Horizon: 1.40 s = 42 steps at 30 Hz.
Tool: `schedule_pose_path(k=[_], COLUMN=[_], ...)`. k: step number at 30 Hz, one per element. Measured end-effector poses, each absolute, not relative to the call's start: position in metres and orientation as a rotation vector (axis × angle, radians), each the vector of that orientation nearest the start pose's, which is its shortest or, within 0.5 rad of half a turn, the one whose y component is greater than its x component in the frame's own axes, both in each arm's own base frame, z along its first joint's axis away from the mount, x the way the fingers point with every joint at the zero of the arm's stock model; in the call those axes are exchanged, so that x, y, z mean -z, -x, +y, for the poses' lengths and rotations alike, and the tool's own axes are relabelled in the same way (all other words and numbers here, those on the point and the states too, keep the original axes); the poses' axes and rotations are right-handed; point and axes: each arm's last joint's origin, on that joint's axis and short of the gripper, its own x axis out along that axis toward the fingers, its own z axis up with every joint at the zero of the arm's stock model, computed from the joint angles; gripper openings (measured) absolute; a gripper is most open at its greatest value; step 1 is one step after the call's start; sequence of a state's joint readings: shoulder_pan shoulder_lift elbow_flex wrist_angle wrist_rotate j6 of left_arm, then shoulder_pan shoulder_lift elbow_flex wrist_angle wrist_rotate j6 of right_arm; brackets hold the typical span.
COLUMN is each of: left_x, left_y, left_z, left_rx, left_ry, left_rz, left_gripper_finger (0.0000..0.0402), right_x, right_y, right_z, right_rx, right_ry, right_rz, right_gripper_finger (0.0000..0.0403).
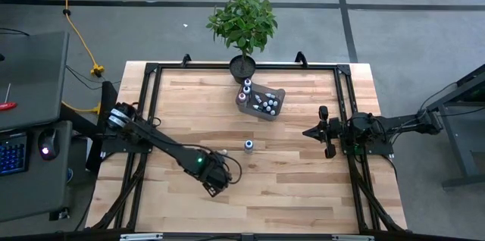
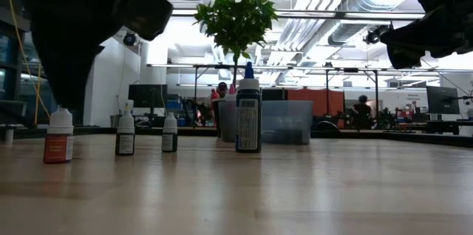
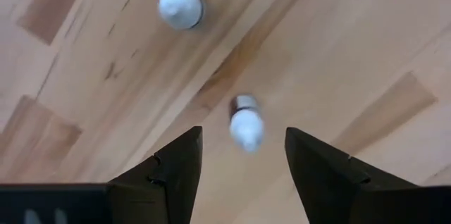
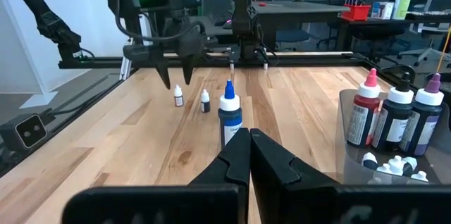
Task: Pick & Place food coloring
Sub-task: Put the small brown food coloring bottle into the black bin
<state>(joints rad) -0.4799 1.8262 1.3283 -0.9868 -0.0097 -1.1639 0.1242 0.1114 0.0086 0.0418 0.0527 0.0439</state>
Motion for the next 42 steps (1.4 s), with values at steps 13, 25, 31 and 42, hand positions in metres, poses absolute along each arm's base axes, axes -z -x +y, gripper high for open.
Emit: schedule_pose_path(k=[13, 25, 31, 42], left_x=[-0.196, -0.189, -0.189, -0.187], left_y=[-0.297, -0.301, -0.301, -0.302], left_z=[-0.162, -0.164, -0.163, -0.164], left_rx=[-0.490, -0.473, -0.460, -0.420], left_ry=[0.557, 0.538, 0.524, 0.485], left_rz=[1.442, 1.448, 1.449, 1.460], left_gripper_finger=[0.0197, 0.0197, 0.0197, 0.0197], right_x=[-0.162, -0.161, -0.161, -0.161], right_y=[-0.103, -0.103, -0.103, -0.103], right_z=[0.011, 0.011, 0.011, 0.011], right_rx=[-0.070, -0.070, -0.070, -0.070], right_ry=[-0.038, -0.038, -0.038, -0.038], right_rz=[0.062, 0.063, 0.063, 0.063], right_gripper_finger=[0.0002, 0.0002, 0.0002, 0.0002])
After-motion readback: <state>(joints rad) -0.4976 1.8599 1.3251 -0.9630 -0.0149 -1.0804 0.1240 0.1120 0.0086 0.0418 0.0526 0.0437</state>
